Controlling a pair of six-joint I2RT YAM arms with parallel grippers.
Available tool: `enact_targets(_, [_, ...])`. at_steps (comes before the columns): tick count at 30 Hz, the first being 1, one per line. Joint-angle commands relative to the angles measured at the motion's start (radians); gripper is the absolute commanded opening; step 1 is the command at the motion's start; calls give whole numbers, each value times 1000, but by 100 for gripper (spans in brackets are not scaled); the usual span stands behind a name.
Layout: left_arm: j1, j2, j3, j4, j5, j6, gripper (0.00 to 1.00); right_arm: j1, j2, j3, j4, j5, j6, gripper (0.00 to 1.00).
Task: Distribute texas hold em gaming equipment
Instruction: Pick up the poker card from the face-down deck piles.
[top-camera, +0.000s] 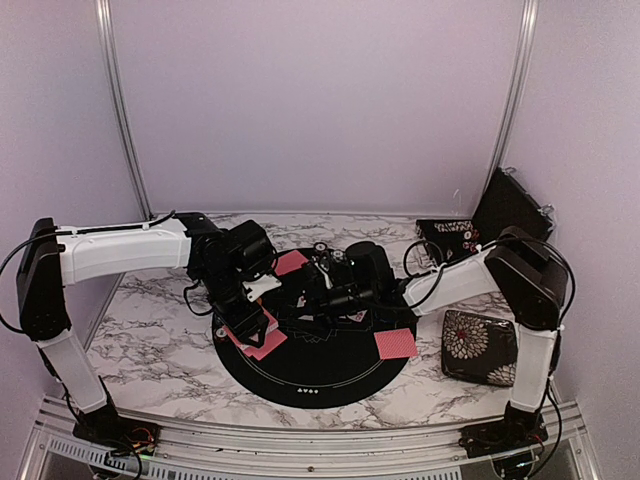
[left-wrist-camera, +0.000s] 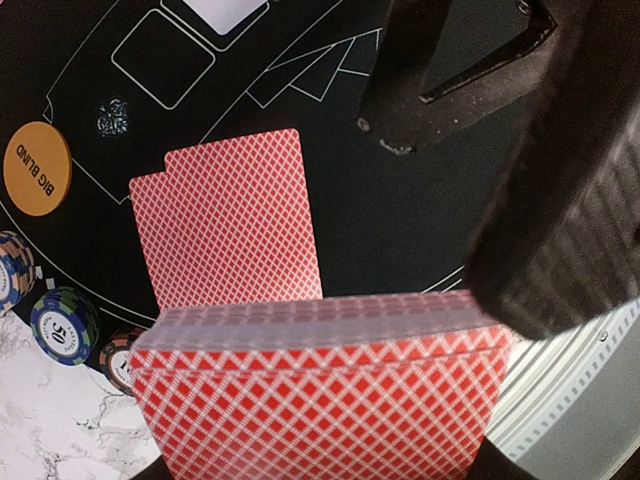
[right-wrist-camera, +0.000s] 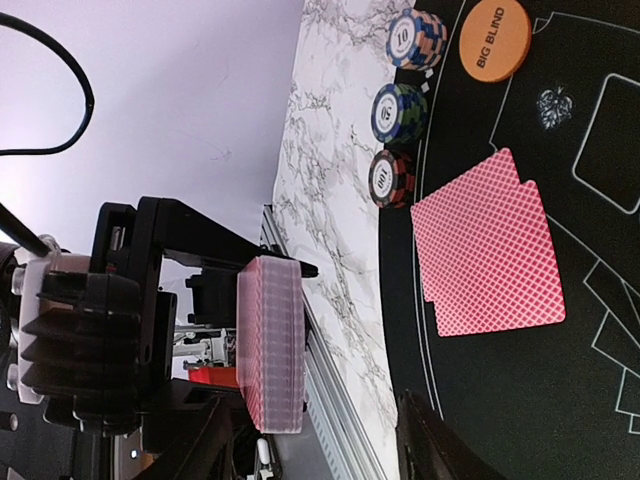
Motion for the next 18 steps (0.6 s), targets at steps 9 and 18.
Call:
enact_targets(9, [1,-53,-1,7,2,-1,55,30,45,54,123,-26,78,52])
enact_targets(18, [1,-56,-3,7,1,-1,55,45,85,70,190,-41,127,52])
